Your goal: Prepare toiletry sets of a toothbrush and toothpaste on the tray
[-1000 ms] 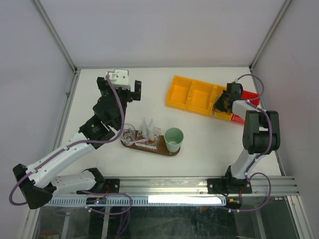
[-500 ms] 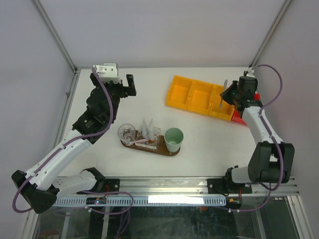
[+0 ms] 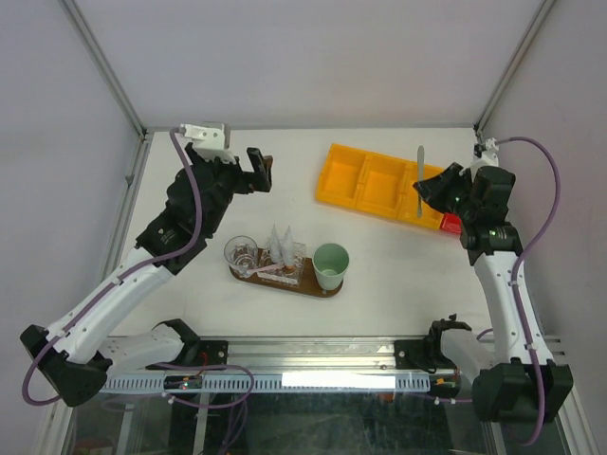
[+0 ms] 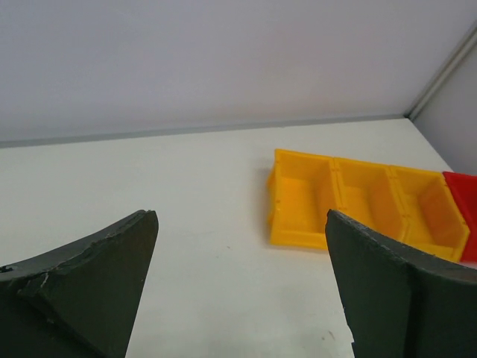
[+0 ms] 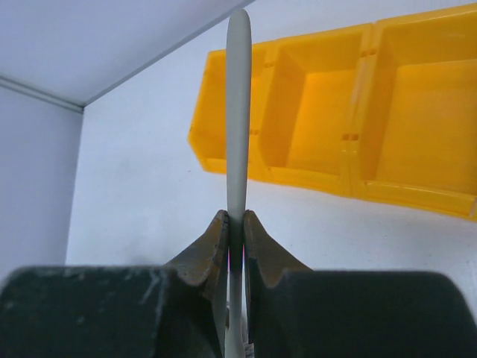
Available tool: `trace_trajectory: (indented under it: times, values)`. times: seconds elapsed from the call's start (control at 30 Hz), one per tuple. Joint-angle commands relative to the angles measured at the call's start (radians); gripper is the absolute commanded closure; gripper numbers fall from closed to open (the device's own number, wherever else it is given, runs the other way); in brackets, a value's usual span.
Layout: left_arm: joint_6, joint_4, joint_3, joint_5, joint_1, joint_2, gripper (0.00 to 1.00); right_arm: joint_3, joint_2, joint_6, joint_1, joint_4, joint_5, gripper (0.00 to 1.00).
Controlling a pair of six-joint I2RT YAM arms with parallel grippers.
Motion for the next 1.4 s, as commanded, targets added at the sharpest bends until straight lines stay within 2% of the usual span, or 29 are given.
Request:
trace_trajectory:
  times: [0.0,0.1,0.23,0.37,0.47,0.63,0.73,0.9,1.07,1.37]
  values:
    - [-0.228,-0.037,-0.026,0.179,-0.009,-0.070,0.01,-0.002,-0.053,0.077,-0.005,0.023,-0.147,1.00]
    - [-0.347,-0.038,-0.071,0.309,-0.008,-0.138,0.01,-0.003,-0.048,0.180,-0.005,0.035,-0.215,1.00]
    - [-0.458,-0.042,-0.130,0.447,-0.008,-0.186,0.01,-0.051,-0.046,0.343,0.005,0.148,-0.343,1.00]
    - [-0.524,-0.046,-0.149,0.602,-0.010,-0.185,0.01,-0.064,-0.073,0.421,0.017,0.182,-0.347,1.00]
    - [-0.556,-0.042,-0.144,0.628,-0.030,-0.169,0.01,-0.099,-0.100,0.507,0.036,0.243,-0.340,1.00]
    - [-0.520,-0.026,-0.090,0.554,-0.153,-0.090,0.01,-0.119,-0.094,0.705,0.114,0.302,-0.277,1.00]
    - [-0.480,-0.035,-0.043,0.481,-0.225,-0.030,0.03,-0.089,-0.074,0.776,0.178,0.256,-0.203,1.00]
    - [-0.447,-0.083,0.030,0.400,-0.273,0.041,0.09,-0.022,-0.057,0.872,0.279,0.117,-0.027,1.00]
    - [-0.410,-0.153,0.095,0.221,-0.355,0.088,0.15,0.014,-0.038,0.926,0.348,0.020,0.111,1.00]
    - [-0.312,-0.273,0.298,-0.151,-0.557,0.283,0.25,0.002,-0.015,1.033,0.437,0.019,0.209,1.00]
